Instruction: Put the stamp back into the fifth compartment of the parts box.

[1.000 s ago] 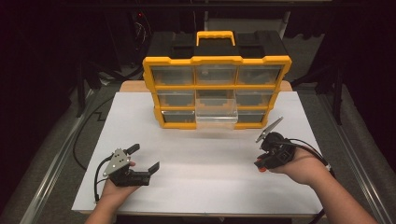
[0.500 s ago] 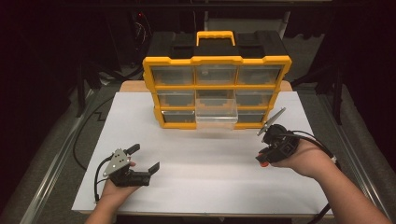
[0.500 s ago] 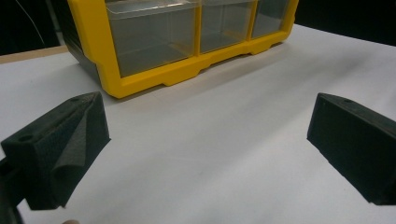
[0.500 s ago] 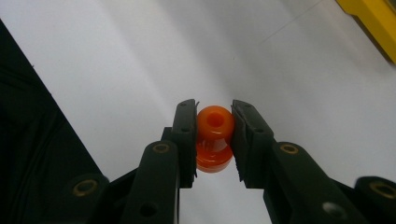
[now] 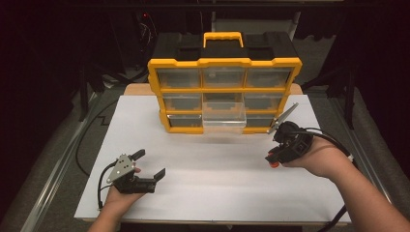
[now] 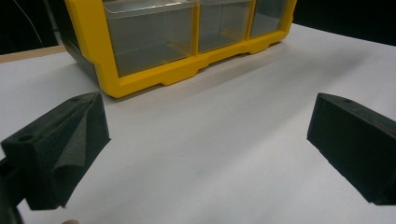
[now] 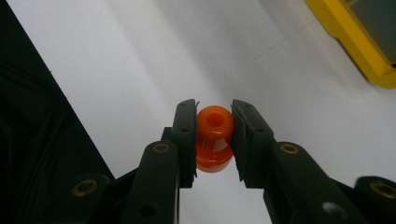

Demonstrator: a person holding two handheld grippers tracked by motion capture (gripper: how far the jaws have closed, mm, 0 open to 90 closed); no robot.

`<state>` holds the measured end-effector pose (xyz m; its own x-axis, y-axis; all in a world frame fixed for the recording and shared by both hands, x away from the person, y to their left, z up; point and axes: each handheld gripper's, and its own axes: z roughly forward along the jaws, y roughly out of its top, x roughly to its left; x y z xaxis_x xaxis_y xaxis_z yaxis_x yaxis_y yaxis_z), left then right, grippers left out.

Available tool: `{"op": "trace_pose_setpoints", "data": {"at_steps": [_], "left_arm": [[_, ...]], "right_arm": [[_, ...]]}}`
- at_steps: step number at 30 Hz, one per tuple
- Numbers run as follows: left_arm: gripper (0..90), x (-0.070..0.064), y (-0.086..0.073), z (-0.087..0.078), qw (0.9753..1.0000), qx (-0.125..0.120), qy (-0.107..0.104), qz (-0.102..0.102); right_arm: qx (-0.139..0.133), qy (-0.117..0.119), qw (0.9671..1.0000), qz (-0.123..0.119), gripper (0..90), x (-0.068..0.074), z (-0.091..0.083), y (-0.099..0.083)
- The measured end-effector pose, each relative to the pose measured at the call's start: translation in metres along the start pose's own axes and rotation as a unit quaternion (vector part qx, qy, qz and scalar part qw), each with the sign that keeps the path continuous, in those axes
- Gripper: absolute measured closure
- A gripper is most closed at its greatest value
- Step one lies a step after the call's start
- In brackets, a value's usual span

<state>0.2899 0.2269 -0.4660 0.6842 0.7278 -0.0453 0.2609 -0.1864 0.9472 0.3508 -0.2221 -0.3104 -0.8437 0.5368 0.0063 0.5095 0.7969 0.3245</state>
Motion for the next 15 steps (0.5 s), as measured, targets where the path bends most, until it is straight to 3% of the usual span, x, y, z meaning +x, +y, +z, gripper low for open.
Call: {"op": "trace_pose_setpoints", "data": {"at_steps": [15], "left_arm": [[0.2,0.000,0.000,0.000,1.0000,-0.001,-0.003,-0.002]], "right_arm": [[-0.002,-0.001,1.0000,-0.006,73.3,-0.001,-0.024,0.015]]}}
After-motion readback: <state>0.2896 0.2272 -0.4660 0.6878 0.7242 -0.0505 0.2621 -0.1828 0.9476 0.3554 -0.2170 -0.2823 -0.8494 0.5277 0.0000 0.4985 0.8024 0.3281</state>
